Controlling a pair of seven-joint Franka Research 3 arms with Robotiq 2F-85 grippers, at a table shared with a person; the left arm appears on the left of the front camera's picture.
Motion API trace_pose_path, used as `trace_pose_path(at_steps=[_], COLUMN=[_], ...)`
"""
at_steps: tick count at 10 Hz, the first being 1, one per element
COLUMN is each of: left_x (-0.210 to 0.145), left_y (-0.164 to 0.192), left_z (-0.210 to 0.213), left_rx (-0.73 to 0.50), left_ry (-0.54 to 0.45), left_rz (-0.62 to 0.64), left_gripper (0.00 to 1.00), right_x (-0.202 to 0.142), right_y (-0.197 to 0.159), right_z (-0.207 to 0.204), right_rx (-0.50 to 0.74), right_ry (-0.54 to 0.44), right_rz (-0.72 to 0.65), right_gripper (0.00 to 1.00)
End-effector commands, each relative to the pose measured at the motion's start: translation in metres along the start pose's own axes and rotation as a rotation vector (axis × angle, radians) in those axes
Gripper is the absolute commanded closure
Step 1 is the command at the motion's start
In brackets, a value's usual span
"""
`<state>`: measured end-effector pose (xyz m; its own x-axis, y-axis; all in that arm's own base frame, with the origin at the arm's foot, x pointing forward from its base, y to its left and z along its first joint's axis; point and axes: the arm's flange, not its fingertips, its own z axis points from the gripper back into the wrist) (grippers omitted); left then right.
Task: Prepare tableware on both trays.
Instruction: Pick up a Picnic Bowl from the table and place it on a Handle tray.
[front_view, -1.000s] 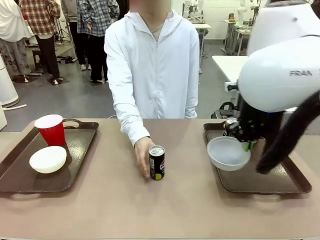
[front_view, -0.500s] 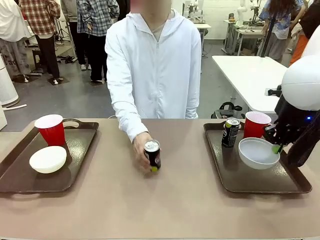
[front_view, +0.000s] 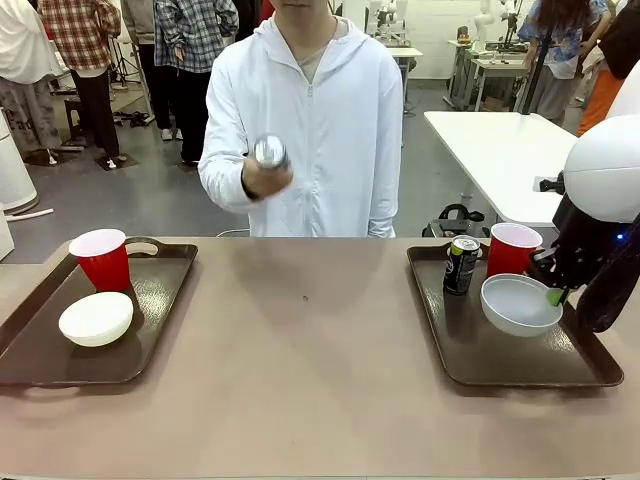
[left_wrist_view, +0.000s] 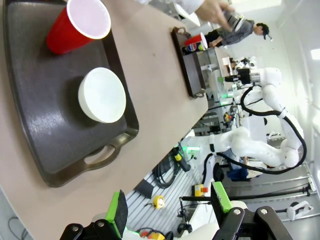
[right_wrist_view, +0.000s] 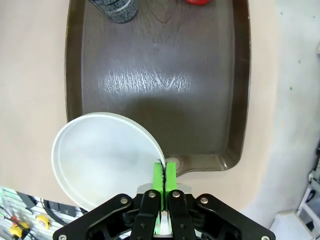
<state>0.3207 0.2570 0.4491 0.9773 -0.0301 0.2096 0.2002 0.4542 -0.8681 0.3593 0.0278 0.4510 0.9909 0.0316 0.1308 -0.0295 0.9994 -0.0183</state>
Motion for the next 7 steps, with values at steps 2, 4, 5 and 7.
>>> trace_pose_path(at_steps=[2,4,5,7], left_x=[0.0,0.0,0.0,0.0], left_y=[-0.005,-0.005,-0.005,-0.005], left_z=[0.0,0.0,0.0,0.0], left_rx=[-0.01,-0.01,-0.01,-0.01], left_ry=[-0.019,-0.019,-0.019,-0.019], left_rz=[0.01,0.01,0.01,0.01], left_gripper=[0.12,0.12,0.12,0.12], right_x=[0.025,0.045,0.051,0.062], right_y=[0.01,0.019,0.022,0.023], right_z=[-0.029,-0.053,-0.064,-0.082], right_rx=[0.009,-0.044,-0.056,-0.064], right_ry=[0.074,0.07,0.073,0.086], right_rz=[0.043,0.035,0.042,0.045], right_gripper=[0.98,0.98,0.98,0.98])
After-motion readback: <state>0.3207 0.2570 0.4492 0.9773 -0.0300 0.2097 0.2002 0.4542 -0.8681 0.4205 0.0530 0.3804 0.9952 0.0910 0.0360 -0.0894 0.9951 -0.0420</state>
